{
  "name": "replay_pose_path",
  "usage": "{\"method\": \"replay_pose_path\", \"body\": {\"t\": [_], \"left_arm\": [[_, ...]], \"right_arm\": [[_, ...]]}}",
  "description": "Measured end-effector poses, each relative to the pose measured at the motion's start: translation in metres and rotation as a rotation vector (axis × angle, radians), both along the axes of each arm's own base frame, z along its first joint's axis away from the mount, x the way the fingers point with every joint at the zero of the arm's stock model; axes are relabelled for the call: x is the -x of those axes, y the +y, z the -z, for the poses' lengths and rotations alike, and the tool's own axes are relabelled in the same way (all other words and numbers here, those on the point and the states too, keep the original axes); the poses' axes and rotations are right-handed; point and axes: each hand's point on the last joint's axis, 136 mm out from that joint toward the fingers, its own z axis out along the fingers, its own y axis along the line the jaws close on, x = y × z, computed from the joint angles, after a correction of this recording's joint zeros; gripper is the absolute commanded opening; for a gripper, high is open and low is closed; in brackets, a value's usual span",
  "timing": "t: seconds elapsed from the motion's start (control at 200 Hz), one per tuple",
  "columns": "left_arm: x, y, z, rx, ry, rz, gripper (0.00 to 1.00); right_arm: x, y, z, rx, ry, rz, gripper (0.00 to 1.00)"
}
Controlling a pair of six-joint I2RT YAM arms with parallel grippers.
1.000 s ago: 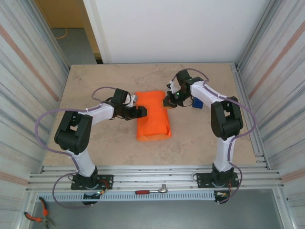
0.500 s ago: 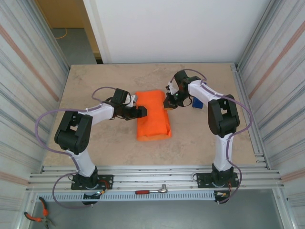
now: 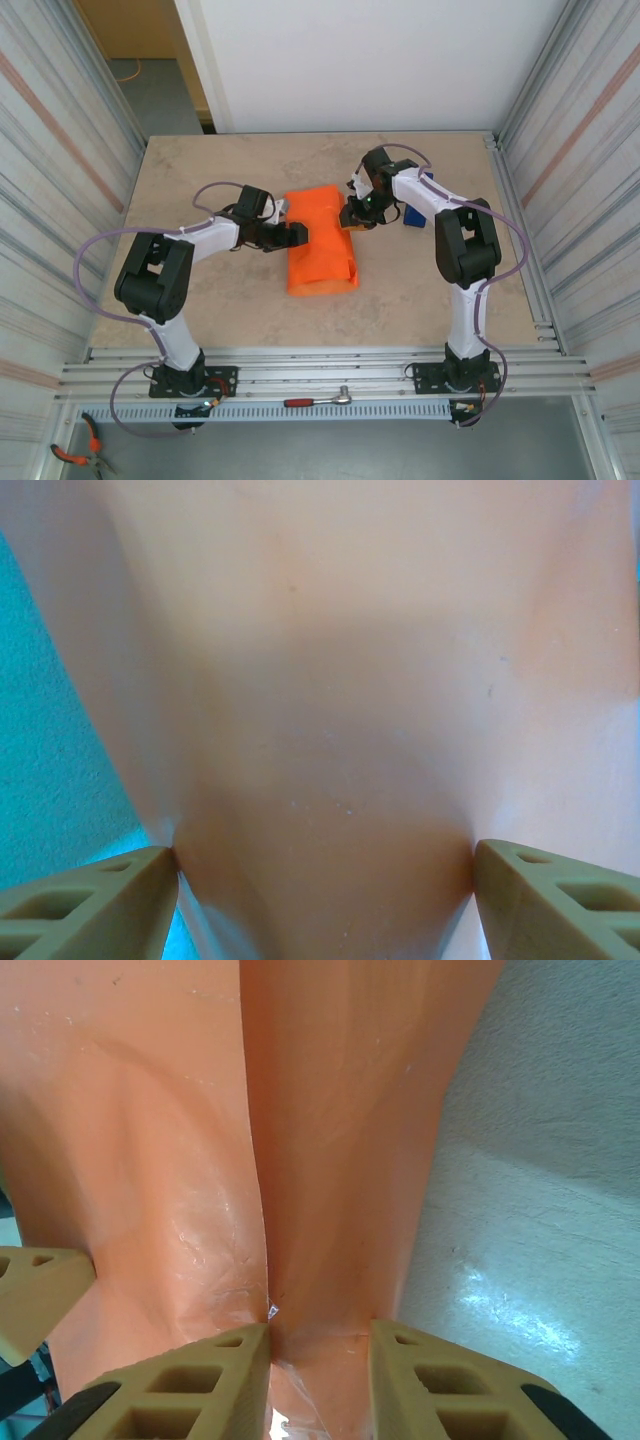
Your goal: Wrap the gift box in paper
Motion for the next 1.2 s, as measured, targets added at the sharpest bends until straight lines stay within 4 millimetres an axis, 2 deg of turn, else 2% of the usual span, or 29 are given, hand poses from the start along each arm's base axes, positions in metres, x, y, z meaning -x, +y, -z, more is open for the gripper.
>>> {"method": "replay_pose_path", "body": {"t": [0.331,0.686,0.777,0.867,0.952,1.198], "left_arm": [[0.0,0.0,0.0,0.0,0.001,0.0,0.76],[0.0,0.0,0.0,0.0,0.001,0.0,0.75],[0.0,0.0,0.001,0.0,0.002,0.0,0.75],[0.0,0.0,0.001,0.0,0.002,0.0,0.75],[0.0,0.0,0.001,0.0,0.002,0.0,0.75],[0.0,0.0,0.001,0.0,0.002,0.0,0.75]], "right_arm": [[-0.002,-0.003,0.001,0.014,-0.007,0.008,0.41],[-0.015,-0.024,-0.008,-0.009,-0.029,0.09,0.45],[-0.015,-0.025,-0.009,-0.014,-0.033,0.092,0.39],[-0.01,-0.024,-0.009,-0.012,-0.025,0.094,0.22],[-0.005,-0.023,-0.011,0.004,-0.03,0.091,0.12],[0.01,-0.017,-0.008,0.107,-0.053,0.051,0.06]]}}
